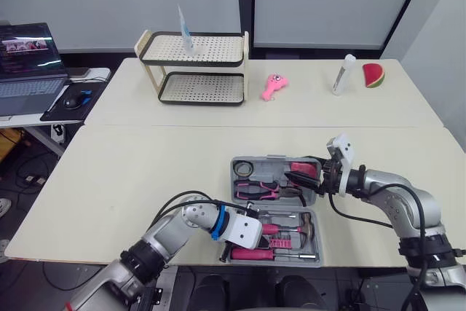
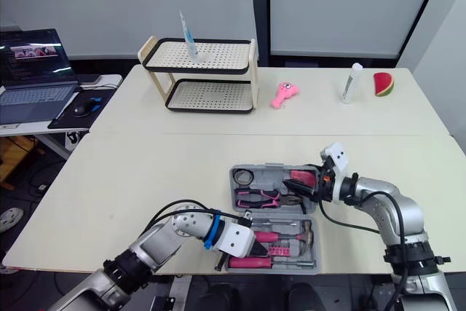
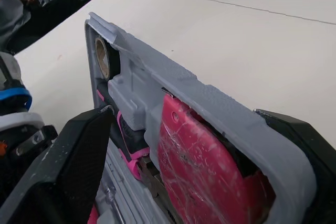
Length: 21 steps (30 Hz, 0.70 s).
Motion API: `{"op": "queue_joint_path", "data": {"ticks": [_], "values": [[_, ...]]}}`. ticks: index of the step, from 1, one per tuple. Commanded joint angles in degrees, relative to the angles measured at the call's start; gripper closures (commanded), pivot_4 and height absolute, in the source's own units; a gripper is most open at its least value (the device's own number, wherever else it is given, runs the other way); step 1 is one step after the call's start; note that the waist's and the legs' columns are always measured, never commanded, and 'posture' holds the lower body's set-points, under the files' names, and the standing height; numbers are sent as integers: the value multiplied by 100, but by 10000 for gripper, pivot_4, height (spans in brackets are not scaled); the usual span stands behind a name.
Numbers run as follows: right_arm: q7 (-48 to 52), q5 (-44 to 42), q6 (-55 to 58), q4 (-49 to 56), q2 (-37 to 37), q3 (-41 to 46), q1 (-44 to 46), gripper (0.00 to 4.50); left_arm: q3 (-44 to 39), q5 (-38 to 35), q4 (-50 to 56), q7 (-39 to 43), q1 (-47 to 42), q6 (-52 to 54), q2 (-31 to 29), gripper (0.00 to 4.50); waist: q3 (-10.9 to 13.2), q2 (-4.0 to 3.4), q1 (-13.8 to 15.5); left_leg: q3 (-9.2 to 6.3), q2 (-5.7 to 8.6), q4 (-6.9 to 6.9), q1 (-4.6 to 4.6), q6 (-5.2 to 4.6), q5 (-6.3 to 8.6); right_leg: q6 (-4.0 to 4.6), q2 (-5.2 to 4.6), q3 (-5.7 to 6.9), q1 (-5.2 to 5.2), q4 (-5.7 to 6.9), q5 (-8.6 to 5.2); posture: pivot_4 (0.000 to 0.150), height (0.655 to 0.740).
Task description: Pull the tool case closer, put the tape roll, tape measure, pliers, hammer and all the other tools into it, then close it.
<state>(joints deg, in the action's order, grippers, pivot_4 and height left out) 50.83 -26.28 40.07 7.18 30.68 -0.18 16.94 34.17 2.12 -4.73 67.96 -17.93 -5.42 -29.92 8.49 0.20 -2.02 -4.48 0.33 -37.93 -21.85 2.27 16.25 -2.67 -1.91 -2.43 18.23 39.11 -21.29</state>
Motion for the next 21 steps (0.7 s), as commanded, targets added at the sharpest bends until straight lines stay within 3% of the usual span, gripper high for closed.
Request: {"op": "queue_joint_path", "data": {"ticks": [1, 5, 9, 16, 21], "values": [[93, 49, -399, 417, 134, 5, -52, 245, -545, -703, 823, 185, 236, 881, -296, 45000, 21, 0, 0, -3, 0, 0, -6, 0, 0, 0, 0, 1, 4, -1, 0, 1500, 7400], [159, 133, -660, 669, 340, -60, -223, 245, -1105, -1515, 1843, 437, 612, 1576, -832, 45000, 62, 10, 22, -3, 2, 0, -18, 1, 0, 0, -7, 3, 7, -9, 0, 1500, 7400], [215, 118, -773, 906, 502, -86, -400, 245, -1633, -1825, 2223, 584, 1109, 1701, -1485, 45000, 85, 14, 20, -2, 5, 1, -22, 1, 1, 0, -19, 2, 7, -17, 0, 1500, 7400], [496, 171, -1001, 1471, 1038, -10, -786, 245, -2331, -1857, 1754, 536, 1731, 1629, -2120, 45000, 112, 12, 29, -4, 4, 1, -20, 1, 1, 0, -23, 5, 7, -15, 0, 1500, 7400], [815, 106, -1113, 2156, 1716, 237, -1234, 245, -2653, -1705, 1198, 358, 1870, 1463, -2207, 45000, 132, 12, 45, -6, 3, 3, -21, 0, 1, 1, -27, 9, 9, -16, 0, 1500, 7400]]}}
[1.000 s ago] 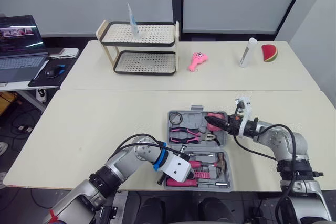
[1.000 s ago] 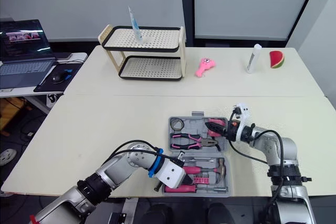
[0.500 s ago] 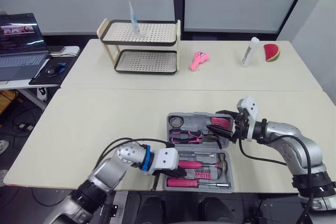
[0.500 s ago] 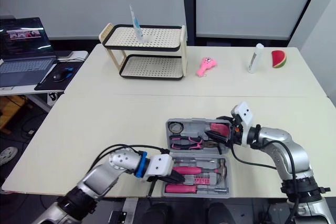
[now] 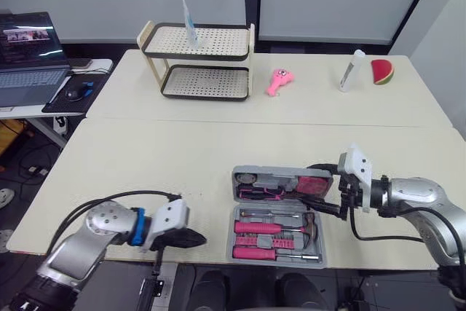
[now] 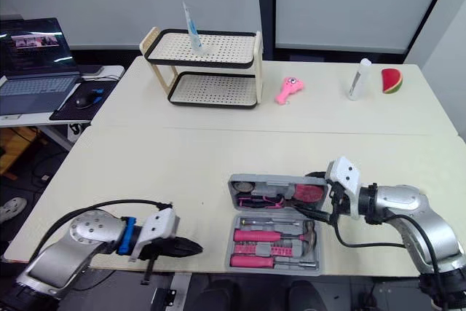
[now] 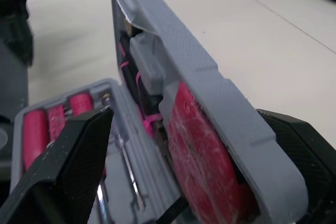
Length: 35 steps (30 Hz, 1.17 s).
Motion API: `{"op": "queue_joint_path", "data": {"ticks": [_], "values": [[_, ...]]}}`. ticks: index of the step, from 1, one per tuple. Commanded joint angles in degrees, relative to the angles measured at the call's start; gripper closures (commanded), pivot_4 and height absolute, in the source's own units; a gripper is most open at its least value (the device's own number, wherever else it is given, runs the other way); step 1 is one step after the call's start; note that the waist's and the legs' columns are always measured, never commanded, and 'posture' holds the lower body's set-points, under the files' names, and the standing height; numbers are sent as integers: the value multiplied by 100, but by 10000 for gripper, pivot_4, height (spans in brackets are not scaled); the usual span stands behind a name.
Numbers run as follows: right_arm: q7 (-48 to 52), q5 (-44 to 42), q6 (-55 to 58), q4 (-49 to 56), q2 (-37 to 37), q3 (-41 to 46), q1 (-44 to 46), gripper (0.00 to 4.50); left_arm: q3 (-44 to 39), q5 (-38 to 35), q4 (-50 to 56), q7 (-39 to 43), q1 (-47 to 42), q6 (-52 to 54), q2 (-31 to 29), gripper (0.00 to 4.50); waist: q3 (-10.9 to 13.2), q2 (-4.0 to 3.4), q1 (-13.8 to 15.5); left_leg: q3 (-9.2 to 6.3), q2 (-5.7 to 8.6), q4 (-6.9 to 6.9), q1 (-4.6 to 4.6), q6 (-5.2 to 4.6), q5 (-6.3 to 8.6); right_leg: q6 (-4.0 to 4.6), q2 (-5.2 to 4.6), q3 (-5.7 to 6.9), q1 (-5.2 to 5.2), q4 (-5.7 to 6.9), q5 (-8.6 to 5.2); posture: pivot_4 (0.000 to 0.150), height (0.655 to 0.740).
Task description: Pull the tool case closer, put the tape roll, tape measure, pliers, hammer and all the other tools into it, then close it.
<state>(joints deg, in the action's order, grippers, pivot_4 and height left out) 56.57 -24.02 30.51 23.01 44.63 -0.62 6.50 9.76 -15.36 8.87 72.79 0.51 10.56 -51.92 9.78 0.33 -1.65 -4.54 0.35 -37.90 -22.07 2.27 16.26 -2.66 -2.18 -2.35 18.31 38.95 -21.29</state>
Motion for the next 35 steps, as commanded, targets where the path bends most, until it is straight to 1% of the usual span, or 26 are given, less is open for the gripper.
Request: {"op": "queue_joint_path", "data": {"ticks": [1, 4, 8, 12, 18, 20, 24, 27, 29, 31, 33, 35], "values": [[315, -69, -188, 712, 490, 313, -314, 245, -246, 76, -241, -171, 38, -140, -5, 45000, 3, -1, 12, 0, 2, -1, -1, 0, 0, 0, -1, 0, 0, 0, 0, 1500, 7400], [653, 2, -235, 1133, 1106, 573, -855, 245, -329, 88, -296, -308, 105, -112, 29, 45000, 5, 1, 26, 1, 3, 0, -2, 0, 0, 0, -1, 1, 0, -1, 0, 1500, 7400], [1158, -38, -378, 1535, 1754, 1180, -1623, 245, -480, 93, -359, -554, 184, -71, 117, 45000, 10, 8, 23, 0, 0, -1, -6, 0, 0, 0, -2, 2, -1, -4, 0, 1500, 7400], [1377, 120, -488, 1392, 2078, 1526, -1972, 245, -533, 64, -248, -670, 268, -31, 153, 45000, 12, 12, 3, 2, -2, -2, 1, 0, 0, 0, -2, -1, -5, -1, 0, 1500, 7400], [1387, 385, -674, 977, 2185, 1529, -1883, 245, -677, 37, -86, -772, 508, -73, 133, 45000, 19, 21, 3, 4, -3, -1, 2, 0, 0, 0, -2, -3, -5, -1, 0, 1500, 7400], [1650, 274, -954, 903, 2195, 1713, -1852, 245, -969, -7, -8, -803, 629, -159, 26, 45000, 23, 25, 4, 5, -3, -1, 2, 0, 0, 0, -3, -3, -5, -1, 0, 1500, 7400], [2163, 56, -1216, 648, 2342, 2076, -1698, 245, -1674, -187, 212, -518, 991, -176, -460, 45000, 43, 35, -1, 3, -7, -2, 3, 0, 0, 1, -3, -1, -5, 0, 0, 1500, 7400], [2798, -193, -1447, 396, 2557, 2362, -1549, 245, -2513, -482, 642, -309, 1359, 227, -868, 45000, 63, 42, 2, 6, -5, -1, 4, 0, 0, 1, -6, -2, -6, -2, 1, 1500, 7400], [3046, -255, -1560, 233, 2647, 2413, -1498, 245, -2841, -572, 903, -261, 1541, 348, -958, 45000, 71, 46, 2, 6, -5, 0, 3, 0, 0, 1, -8, -1, -6, -5, 1, 1500, 7400], [3277, -120, -1774, -16, 2832, 2369, -1430, 245, -3124, -407, 1144, -304, 1801, 325, -996, 45000, 77, 42, 2, 9, -5, -1, 2, 0, 1, 1, -9, -3, -6, -7, 1, 1500, 7400], [3412, -71, -1957, -228, 2930, 2270, -1312, 245, -3224, -342, 1287, -305, 1950, 328, -995, 45000, 79, 42, 2, 12, -4, 0, 3, 0, 1, 1, -11, -5, -7, -7, 1, 1500, 7400], [3436, -27, -2115, -400, 2974, 2107, -1164, 245, -3130, -420, 1242, -330, 1858, 338, -911, 45000, 80, 41, 2, 12, -4, -1, 4, 0, 0, 1, -10, -5, -7, -5, 1, 1500, 7400]]}}
